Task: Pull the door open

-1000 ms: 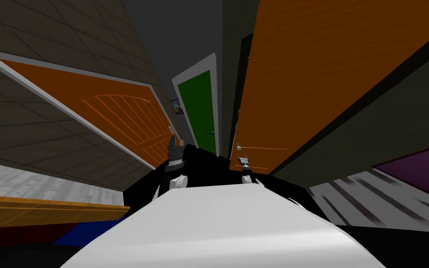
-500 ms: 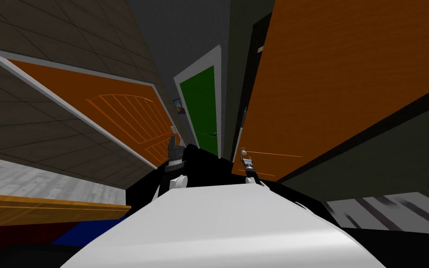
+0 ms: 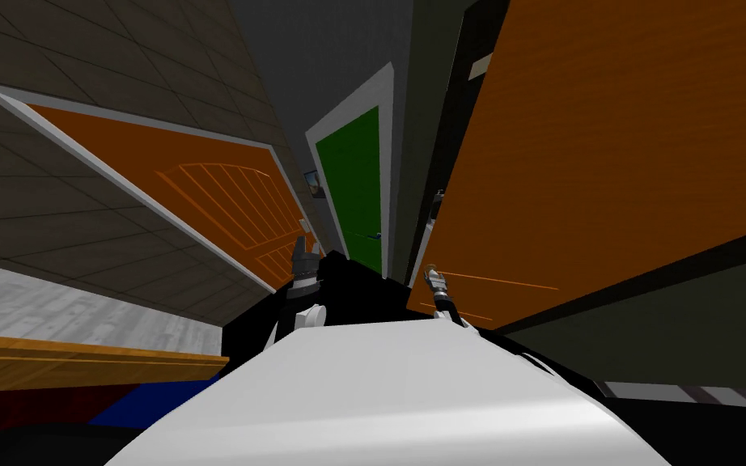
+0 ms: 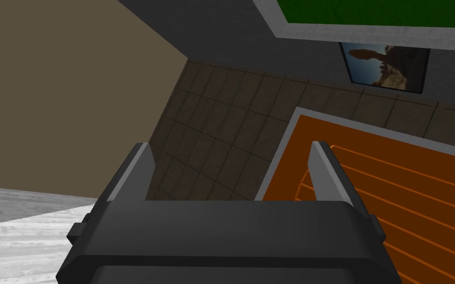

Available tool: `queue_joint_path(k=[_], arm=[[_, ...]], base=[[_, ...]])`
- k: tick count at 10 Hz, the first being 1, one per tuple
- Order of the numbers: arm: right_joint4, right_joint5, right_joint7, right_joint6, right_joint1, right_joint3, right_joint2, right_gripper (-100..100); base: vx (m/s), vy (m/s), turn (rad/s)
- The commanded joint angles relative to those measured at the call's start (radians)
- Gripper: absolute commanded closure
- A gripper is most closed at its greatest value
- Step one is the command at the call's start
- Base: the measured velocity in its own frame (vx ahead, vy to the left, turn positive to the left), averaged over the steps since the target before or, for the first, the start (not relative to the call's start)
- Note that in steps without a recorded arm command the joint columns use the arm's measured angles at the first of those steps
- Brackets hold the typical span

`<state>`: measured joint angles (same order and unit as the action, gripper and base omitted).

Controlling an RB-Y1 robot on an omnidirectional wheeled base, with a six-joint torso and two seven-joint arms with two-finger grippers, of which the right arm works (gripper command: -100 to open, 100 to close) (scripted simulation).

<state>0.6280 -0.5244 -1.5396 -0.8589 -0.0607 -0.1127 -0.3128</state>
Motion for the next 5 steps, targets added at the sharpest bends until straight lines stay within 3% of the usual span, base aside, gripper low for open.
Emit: queue_joint_path(k=[1, 2, 5], arm=[[0.000, 0.000, 0.000, 0.000, 0.000, 0.000, 0.000, -100], [0.000, 0.000, 0.000, 0.000, 0.000, 0.000, 0.000, 100], [0.000, 0.000, 0.000, 0.000, 0.000, 0.000, 0.000, 100]], base=[[0.046, -0.004, 0.002], [-0.001, -0.005, -0.023], [-0.014, -0.004, 0.006]])
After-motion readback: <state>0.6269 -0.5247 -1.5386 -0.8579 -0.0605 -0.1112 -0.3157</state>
